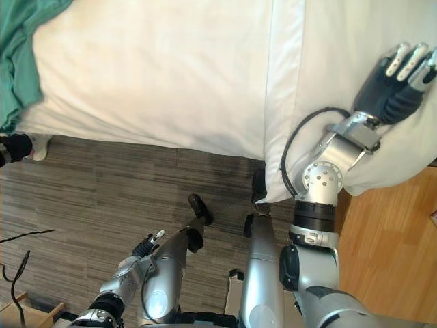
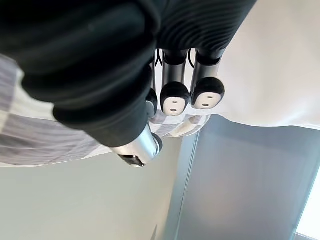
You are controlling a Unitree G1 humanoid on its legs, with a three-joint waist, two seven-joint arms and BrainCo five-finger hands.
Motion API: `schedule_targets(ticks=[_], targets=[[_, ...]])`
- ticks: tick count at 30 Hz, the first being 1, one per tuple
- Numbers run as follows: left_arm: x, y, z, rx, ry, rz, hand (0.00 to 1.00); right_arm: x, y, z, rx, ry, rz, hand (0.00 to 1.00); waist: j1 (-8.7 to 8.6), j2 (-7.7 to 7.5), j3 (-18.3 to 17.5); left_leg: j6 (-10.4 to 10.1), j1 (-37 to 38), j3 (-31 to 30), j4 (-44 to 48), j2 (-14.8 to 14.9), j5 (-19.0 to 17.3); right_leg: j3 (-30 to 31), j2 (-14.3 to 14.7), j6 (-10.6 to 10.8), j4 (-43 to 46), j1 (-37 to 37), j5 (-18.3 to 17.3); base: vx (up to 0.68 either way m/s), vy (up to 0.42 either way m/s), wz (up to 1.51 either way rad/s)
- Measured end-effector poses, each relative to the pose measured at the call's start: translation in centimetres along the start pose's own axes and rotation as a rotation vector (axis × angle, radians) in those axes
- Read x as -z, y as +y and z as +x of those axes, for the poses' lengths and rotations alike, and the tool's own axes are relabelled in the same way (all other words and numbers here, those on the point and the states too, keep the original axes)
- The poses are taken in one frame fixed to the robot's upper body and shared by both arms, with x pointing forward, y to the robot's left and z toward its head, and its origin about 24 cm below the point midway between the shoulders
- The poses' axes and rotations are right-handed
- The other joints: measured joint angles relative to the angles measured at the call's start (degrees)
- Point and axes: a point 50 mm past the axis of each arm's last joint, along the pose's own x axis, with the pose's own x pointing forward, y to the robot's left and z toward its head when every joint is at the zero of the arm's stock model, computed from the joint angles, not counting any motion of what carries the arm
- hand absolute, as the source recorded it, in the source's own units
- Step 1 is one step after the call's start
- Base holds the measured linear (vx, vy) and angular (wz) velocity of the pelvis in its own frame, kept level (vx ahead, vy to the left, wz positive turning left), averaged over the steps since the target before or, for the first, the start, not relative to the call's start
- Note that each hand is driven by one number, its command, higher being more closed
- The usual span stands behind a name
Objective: Tidy the bed and pick cloth on bed and put in laundry
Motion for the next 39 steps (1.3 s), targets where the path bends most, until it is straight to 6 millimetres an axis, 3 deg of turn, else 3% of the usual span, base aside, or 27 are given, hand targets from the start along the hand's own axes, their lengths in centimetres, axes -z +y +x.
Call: schedule_targets(ticks=[3, 6, 8, 9, 10, 12, 14, 16, 19, 20, 21, 22, 23, 26, 28, 31, 34, 36, 39], targets=[[-0.3, 0.1, 0.0, -0.008, -0.017, -0.098, 0.0, -3.5, -1.1, -1.3, 0.088, -0.093, -0.085, 1.0, -0.4, -0.52, 0.2, 0.1, 0.5, 1.5, 0.0, -0.1, -0.6, 1.2, 0.5, 0.4, -2.2, 0.6, 1.5, 0.02, 0.026, -0.24], [-0.7, -0.9, 0.1, 0.018, -0.035, -0.177, 0.0, -7.9, -3.7, -4.4, 0.304, -0.229, -0.178, 1.0, -1.58, -1.01, 0.2, 0.3, 2.8, 2.6, 0.6, 0.0, -1.8, 2.2, 0.7, 0.7, -3.5, 3.1, 1.9, 0.04, 0.038, -0.22], [-0.8, -2.2, 0.2, 0.066, -0.037, -0.218, 0.0, -11.6, -6.4, -8.9, 0.568, -0.291, -0.297, 1.0, -2.55, -1.18, 0.3, 0.3, 4.5, 3.2, 2.1, 0.5, -3.3, 2.8, 1.1, 0.7, -3.8, 4.9, 1.8, 0.05, 0.029, -0.27], [-0.9, -2.4, 0.3, 0.074, -0.034, -0.234, 0.0, -12.4, -6.9, -10.7, 0.646, -0.301, -0.326, 1.0, -3.14, -1.23, 0.2, 0.3, 4.7, 3.5, 2.9, 0.8, -3.8, 2.9, 1.2, 0.7, -3.8, 5.3, 1.8, 0.04, 0.015, -0.17], [-0.8, -2.7, 0.3, 0.088, -0.026, -0.24, 0.0, -12.9, -7.1, -11.8, 0.691, -0.306, -0.343, 0.0, -3.45, -1.24, 0.2, 0.3, 4.9, 3.7, 3.3, 1.0, -4.1, 3.1, 1.4, 0.6, -3.8, 5.6, 1.8, 0.03, 0.006, -0.22], [0.4, -3.9, 0.2, 0.151, 0.053, -0.251, 0.0, -14.9, -7.6, -15.2, 0.822, -0.292, -0.423, 0.0, -4.26, -1.25, 0.2, 0.5, 7.3, 4.5, 5.1, 1.9, -5.4, 3.6, 2.0, 0.2, -3.6, 8.0, 1.3, 0.03, -0.005, -0.26], [1.7, -4.3, 0.1, 0.188, 0.138, -0.244, 0.0, -15.7, -7.6, -17.1, 0.886, -0.211, -0.511, 0.0, -4.44, -1.63, 0.0, 0.6, 9.6, 4.4, 7.4, 2.7, -6.6, 3.8, 2.8, 0.1, -2.6, 10.4, 0.2, 0.01, -0.027, -0.23], [3.0, -3.9, -0.2, 0.195, 0.218, -0.228, 0.0, -14.9, -8.0, -19.0, 0.939, -0.022, -0.601, 0.0, -4.43, -3.72, -1.3, 1.1, 10.7, 4.2, 11.2, 4.0, -7.4, 4.7, 3.5, 0.0, -1.0, 11.7, -1.4, -0.02, -0.064, -0.28], [4.7, -3.9, -0.7, 0.219, 0.349, -0.187, 0.0, -12.9, -8.6, -22.2, 0.955, 0.504, -0.883, 0.0, -4.44, -6.01, -4.8, 1.6, 12.8, 2.5, 14.2, 5.3, -8.9, 4.4, 4.1, -0.9, 0.2, 14.2, -3.0, -0.02, -0.036, -0.14], [5.8, -3.6, -1.1, 0.222, 0.411, -0.164, 0.0, -12.1, -8.7, -24.1, 0.938, 0.732, -0.988, 0.0, -4.23, -6.52, -7.1, 1.7, 14.1, 2.6, 12.4, 5.3, -10.3, 3.2, 4.1, -1.0, 0.0, 14.8, -3.0, 0.0, -0.003, -0.08], [6.4, -3.5, -1.3, 0.231, 0.447, -0.156, 0.0, -11.8, -8.8, -25.1, 0.917, 0.849, -1.056, 0.0, -4.19, -6.73, -8.1, 1.1, 15.1, 2.7, 10.8, 5.4, -11.2, 2.4, 4.1, -1.1, -0.2, 15.2, -3.0, 0.0, 0.03, -0.02], [6.8, -3.3, -1.6, 0.249, 0.5, -0.13, 0.0, -11.4, -8.7, -27.5, 0.886, 1.067, -1.151, 0.0, -4.06, -7.59, -9.4, 0.7, 16.6, 3.0, 9.1, 5.1, -10.6, 0.2, 3.1, -1.3, -0.8, 16.6, -3.1, 0.01, 0.034, 0.14], [7.6, -3.0, -1.9, 0.265, 0.557, -0.074, 0.0, -11.6, -8.2, -30.2, 0.877, 1.252, -1.212, 0.0, -3.89, -7.63, -11.0, 0.1, 18.4, 2.9, 7.6, 4.8, -10.0, -1.6, 2.3, -1.5, -2.3, 18.9, -3.0, 0.02, 0.049, 0.2], [9.0, -1.7, -2.6, 0.225, 0.621, 0.039, 0.0, -13.3, -6.1, -35.8, 0.879, 1.603, -1.272, 0.0, -3.07, -6.79, -15.1, -1.3, 22.8, 2.5, 2.8, 3.4, -8.4, -4.2, 1.2, -0.9, -5.1, 24.1, -2.4, 0.07, 0.071, 0.21], [9.4, -1.1, -2.8, 0.156, 0.618, 0.056, 0.0, -15.1, -5.3, -37.4, 0.907, 1.71, -1.309, 0.0, -3.18, -6.41, -17.3, -1.5, 25.5, 2.0, -1.0, 1.9, -7.0, -4.7, 0.6, 0.0, -6.6, 26.2, -1.7, 0.13, 0.086, 0.24], [9.3, 0.5, -2.5, 0.002, 0.559, 0.064, 0.0, -16.2, -5.2, -37.9, 0.924, 1.744, -1.351, 0.0, -3.68, -6.32, -18.5, -1.7, 29.7, 0.5, -4.3, 0.6, -5.8, -6.3, 0.0, 0.5, -8.1, 30.5, -1.6, 0.14, 0.09, 0.27], [8.9, 4.1, -2.9, -0.152, 0.479, 0.046, 0.0, -16.5, -5.1, -38.5, 0.927, 1.799, -1.353, 0.0, -3.42, -6.85, -19.6, -1.8, 33.3, -0.7, -5.3, 0.0, -5.7, -7.7, -0.6, 1.2, -5.0, 33.3, -4.8, 0.1, 0.046, 0.27], [9.1, 6.5, -3.6, -0.225, 0.473, 0.092, 0.0, -16.6, -5.0, -38.8, 0.914, 1.841, -1.347, 0.0, -3.33, -7.4, -19.9, -1.8, 34.7, -1.6, -5.6, -1.2, -5.7, -7.2, -1.9, 1.2, 1.5, 32.3, -9.1, 0.04, -0.003, 0.23], [9.7, 8.6, -4.4, -0.299, 0.499, 0.167, 0.0, -16.6, -5.1, -39.2, 0.887, 1.908, -1.329, 0.0, -2.94, -8.0, -20.6, -1.8, 35.4, -3.9, -5.5, -1.6, -5.7, -7.3, -2.7, 1.4, 5.5, 32.1, -12.3, 0.07, -0.074, 0.22]])
